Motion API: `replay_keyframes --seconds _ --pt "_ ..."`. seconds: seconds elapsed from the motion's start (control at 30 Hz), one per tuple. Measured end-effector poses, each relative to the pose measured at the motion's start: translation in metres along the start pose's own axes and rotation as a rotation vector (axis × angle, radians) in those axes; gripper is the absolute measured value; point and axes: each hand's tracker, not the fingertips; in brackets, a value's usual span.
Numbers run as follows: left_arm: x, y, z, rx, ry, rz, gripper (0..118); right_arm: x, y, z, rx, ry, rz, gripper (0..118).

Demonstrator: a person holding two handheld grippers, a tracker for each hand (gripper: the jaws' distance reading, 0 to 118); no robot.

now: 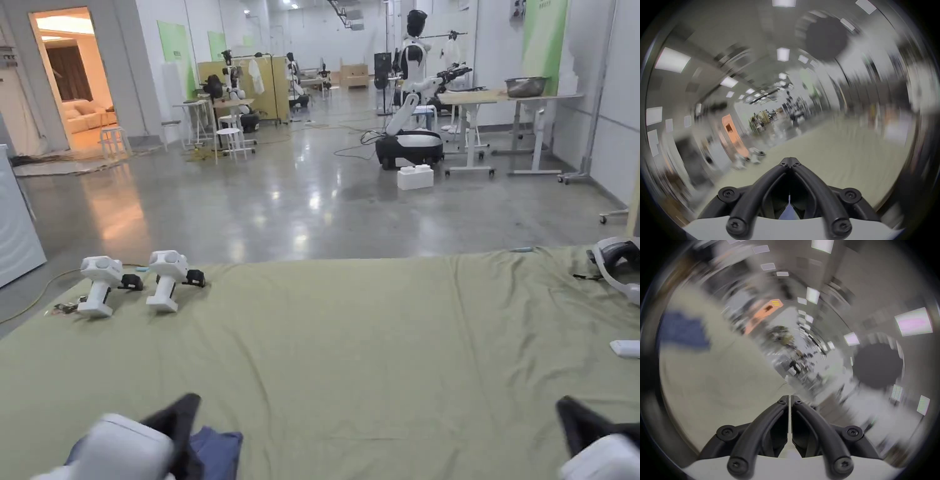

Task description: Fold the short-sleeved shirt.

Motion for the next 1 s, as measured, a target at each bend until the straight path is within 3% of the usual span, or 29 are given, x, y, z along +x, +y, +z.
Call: replay_keyframes --seconds 0.07,0.1,0.13,0.17,0.3,0.57,1.0 --pt "-0.032 -0.012 0.009 0.056 -0.028 0.325 1 0.025 -0.012 0.004 -0.028 0.031 -0.403 5" --pt "-0.042 -0.020 0.010 0.062 -0.018 0.419 1 0.032 -0.020 0.005 -0.040 0.033 -0.536 5" --pt "-0.037 -0.023 0.012 0.054 0.009 0.471 1 0.037 -0.027 0.007 -0.046 0.031 -0.608 5" --pt "-0.041 -0.027 0.013 0.038 0.022 0.467 1 0.035 -0.026 0.012 -0.048 0.017 -0.625 5" --pt "-0.034 -0.025 0.016 0.029 0.011 0.379 1 0.034 -0.019 0.018 -0.037 -0.005 -0.544 5" --pt "-0.017 -0.018 0.012 0.012 -0.019 0.284 1 0.035 -0.007 0.019 -0.020 0.008 -0.560 5" --pt "-0.025 -0.019 0.002 -0.028 -0.036 0.252 1 0.035 -0.012 0.015 -0.013 0.038 -0.548 5"
